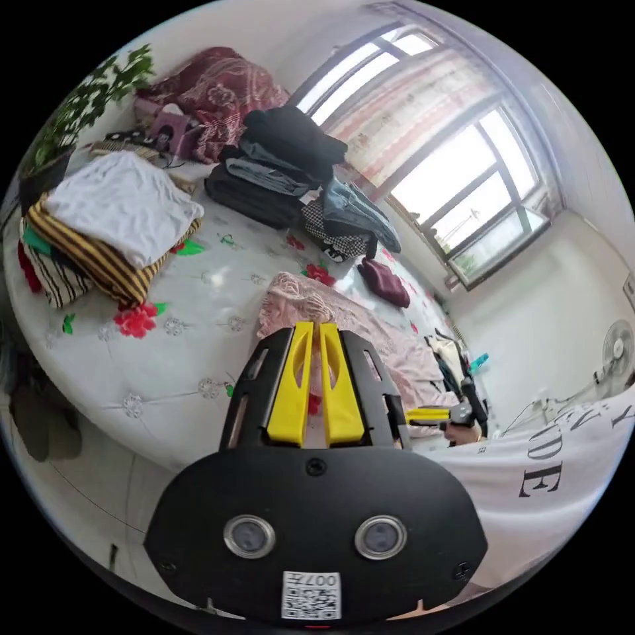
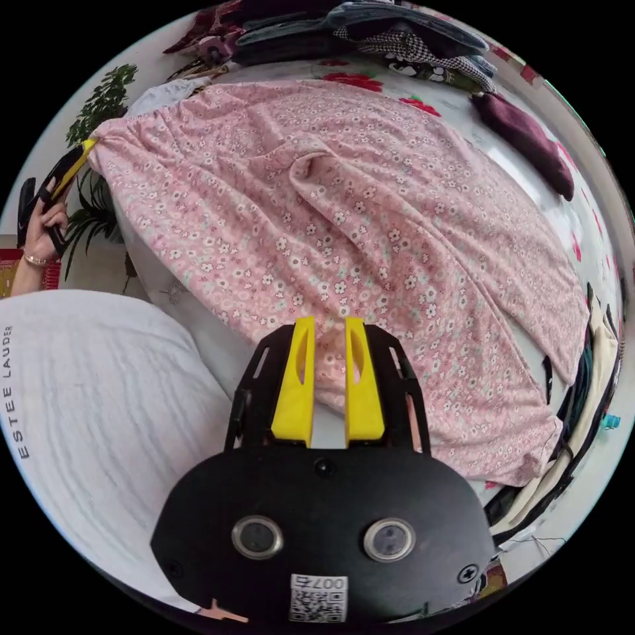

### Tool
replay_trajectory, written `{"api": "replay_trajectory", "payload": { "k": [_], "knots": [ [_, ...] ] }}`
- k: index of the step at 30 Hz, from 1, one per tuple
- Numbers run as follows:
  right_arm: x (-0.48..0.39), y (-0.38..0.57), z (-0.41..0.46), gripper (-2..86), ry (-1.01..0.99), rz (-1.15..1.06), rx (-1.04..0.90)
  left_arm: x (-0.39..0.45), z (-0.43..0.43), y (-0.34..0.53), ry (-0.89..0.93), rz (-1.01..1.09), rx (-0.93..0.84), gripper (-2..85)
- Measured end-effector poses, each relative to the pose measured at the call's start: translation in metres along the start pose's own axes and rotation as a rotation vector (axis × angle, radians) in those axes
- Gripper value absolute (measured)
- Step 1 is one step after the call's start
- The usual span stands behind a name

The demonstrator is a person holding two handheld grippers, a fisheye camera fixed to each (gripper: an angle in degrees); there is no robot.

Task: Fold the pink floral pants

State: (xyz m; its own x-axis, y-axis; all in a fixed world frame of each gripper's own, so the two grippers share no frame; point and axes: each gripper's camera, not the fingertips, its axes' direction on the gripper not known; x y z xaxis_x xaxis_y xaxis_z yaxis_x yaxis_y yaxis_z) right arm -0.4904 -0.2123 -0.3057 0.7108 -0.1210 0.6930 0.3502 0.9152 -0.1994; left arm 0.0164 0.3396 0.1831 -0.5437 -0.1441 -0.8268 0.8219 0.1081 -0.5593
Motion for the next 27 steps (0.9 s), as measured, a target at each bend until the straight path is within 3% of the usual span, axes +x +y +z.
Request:
{"api": "replay_trajectory", "payload": {
  "k": [2, 4, 10, 15, 22, 27],
  "knots": [
    [-0.013, -0.029, -0.033, 6.1, -0.010, -0.010, 0.141, 0.047, 0.025, 0.004, -0.035, 0.242, -0.112, 0.0],
    [-0.028, -0.063, -0.047, 6.1, -0.029, -0.063, 0.181, 0.070, 0.060, 0.018, -0.026, 0.350, -0.205, 0.7],
    [-0.101, -0.197, -0.064, 6.6, -0.040, -0.295, 0.205, 0.104, 0.138, 0.058, 0.092, 0.403, -0.387, 5.0],
    [-0.172, -0.291, -0.037, 7.6, -0.011, -0.466, 0.132, 0.115, 0.127, 0.061, 0.089, 0.509, -0.391, 6.3],
    [-0.225, -0.384, 0.024, 7.7, 0.121, -0.544, -0.005, 0.112, 0.083, 0.026, 0.024, 0.695, -0.246, 8.6],
    [-0.207, -0.402, 0.054, 3.8, 0.092, -0.543, -0.132, 0.091, 0.177, 0.028, 0.155, 0.787, -0.486, 10.2]
  ]
}}
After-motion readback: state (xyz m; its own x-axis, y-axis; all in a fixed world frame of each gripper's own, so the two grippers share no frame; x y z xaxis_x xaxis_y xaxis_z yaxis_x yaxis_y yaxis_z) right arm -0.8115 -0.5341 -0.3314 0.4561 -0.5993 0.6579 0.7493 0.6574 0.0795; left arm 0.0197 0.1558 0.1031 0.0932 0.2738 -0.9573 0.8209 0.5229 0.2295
